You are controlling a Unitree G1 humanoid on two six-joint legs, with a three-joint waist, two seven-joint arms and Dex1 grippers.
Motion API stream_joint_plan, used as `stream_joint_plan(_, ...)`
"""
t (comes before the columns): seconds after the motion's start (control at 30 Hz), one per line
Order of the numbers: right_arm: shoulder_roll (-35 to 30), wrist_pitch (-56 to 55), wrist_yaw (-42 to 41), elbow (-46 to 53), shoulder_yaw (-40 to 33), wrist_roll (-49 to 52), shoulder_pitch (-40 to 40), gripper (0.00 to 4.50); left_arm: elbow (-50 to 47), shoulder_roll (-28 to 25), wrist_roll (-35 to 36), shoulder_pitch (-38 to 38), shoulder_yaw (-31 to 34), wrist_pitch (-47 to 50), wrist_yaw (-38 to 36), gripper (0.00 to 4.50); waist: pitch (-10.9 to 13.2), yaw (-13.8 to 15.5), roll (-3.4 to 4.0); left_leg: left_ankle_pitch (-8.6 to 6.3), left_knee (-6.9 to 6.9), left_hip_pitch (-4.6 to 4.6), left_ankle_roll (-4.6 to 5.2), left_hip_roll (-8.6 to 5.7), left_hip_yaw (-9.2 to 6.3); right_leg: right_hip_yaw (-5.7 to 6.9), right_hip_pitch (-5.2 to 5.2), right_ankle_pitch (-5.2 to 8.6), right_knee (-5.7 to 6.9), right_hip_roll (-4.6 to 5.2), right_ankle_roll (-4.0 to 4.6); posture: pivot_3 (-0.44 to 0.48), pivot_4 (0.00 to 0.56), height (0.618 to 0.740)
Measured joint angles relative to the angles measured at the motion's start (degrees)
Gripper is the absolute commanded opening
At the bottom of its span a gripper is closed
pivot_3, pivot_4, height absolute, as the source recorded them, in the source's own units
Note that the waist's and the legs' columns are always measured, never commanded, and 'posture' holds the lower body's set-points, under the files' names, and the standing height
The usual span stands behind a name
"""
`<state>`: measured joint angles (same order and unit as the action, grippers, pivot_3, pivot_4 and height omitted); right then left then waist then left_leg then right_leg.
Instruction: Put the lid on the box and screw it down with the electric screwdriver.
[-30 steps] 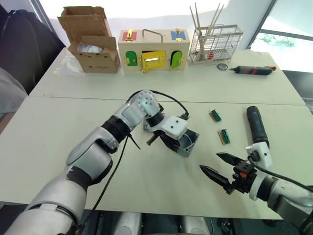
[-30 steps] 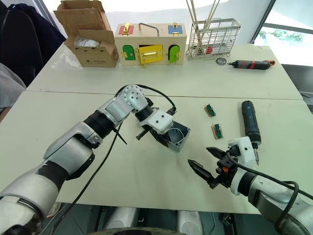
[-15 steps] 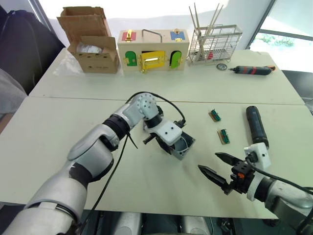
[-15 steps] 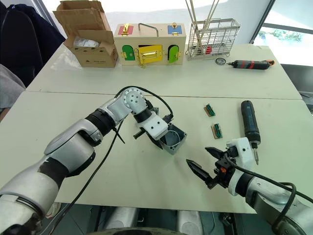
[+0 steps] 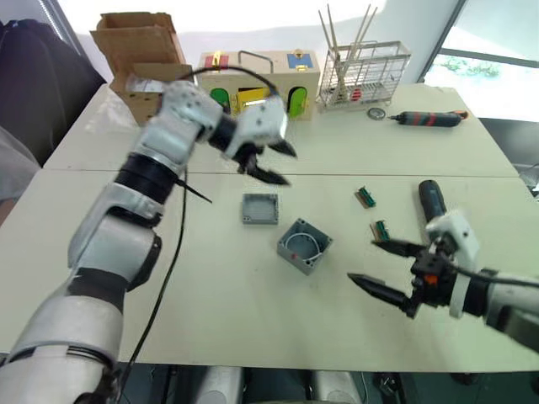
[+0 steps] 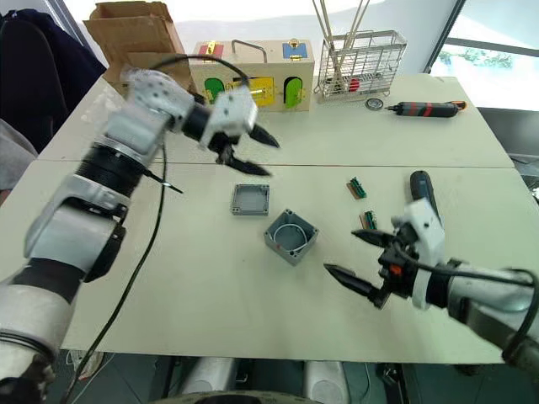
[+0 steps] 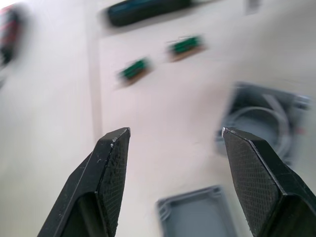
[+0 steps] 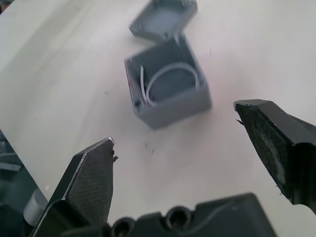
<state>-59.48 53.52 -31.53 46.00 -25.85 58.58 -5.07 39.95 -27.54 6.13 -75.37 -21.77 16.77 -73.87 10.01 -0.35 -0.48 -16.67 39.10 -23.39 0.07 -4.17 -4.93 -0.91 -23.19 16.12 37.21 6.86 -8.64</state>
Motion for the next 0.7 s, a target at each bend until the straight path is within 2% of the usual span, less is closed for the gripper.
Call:
stream_joint_plan(0.13,-4.9,-1.7,-5.8,-7.1,6.8,-3.1,13.1,4.5,5.7,1.9,-3.0,-2.6,3.5,31.0,15.9,3.04,0.0,-0.5,-0.05,-0.07,0.02,-0.03,0.12,-0.09,0.01,-0.01,-0.03,0.05,0.07,0.0,-0.09,0.0,0.15,0.731)
stream_joint_plan(0.23,-4.7,-2.7,-7.9,-9.9,11.7,-5.1,17.7,4.5,6.4,3.9,-3.2,-1.8,5.2,43.9,21.6,3.04,0.0,-0.4,-0.06,0.04,0.0,-0.12,-0.07,-0.04,-0.01,0.0,-0.17,0.07,0.13,0.0,-0.11,0.0,0.15,0.731)
stream_joint_plan(0.3,-3.9,-2.8,-8.8,-10.6,14.7,-6.3,20.0,4.5,6.2,5.5,-3.2,-0.6,5.9,49.1,25.2,3.04,0.0,-0.4,-0.07,0.08,0.01,-0.15,-0.15,-0.02,0.03,-0.04,-0.21,0.06,0.14,0.03,-0.11,0.0,0.15,0.731)
stream_joint_plan(0.47,-0.6,-2.8,-8.5,-10.9,18.7,-8.5,22.4,4.5,6.2,9.2,-3.0,0.8,8.2,53.9,31.9,3.04,0.0,-0.1,-0.08,0.23,0.03,-0.15,-0.44,-0.03,0.04,-0.07,-0.23,0.06,0.1,0.13,-0.1,0.0,0.15,0.731)
stream_joint_plan(0.7,2.2,-1.7,-4.6,-8.1,18.4,-8.8,20.7,4.5,4.6,11.4,-2.5,2.9,7.2,58.7,33.4,3.04,0.0,-0.1,-0.08,0.22,-0.03,-0.15,-0.46,-0.07,0.07,-0.12,-0.3,0.05,0.11,0.16,-0.09,0.0,0.15,0.731)
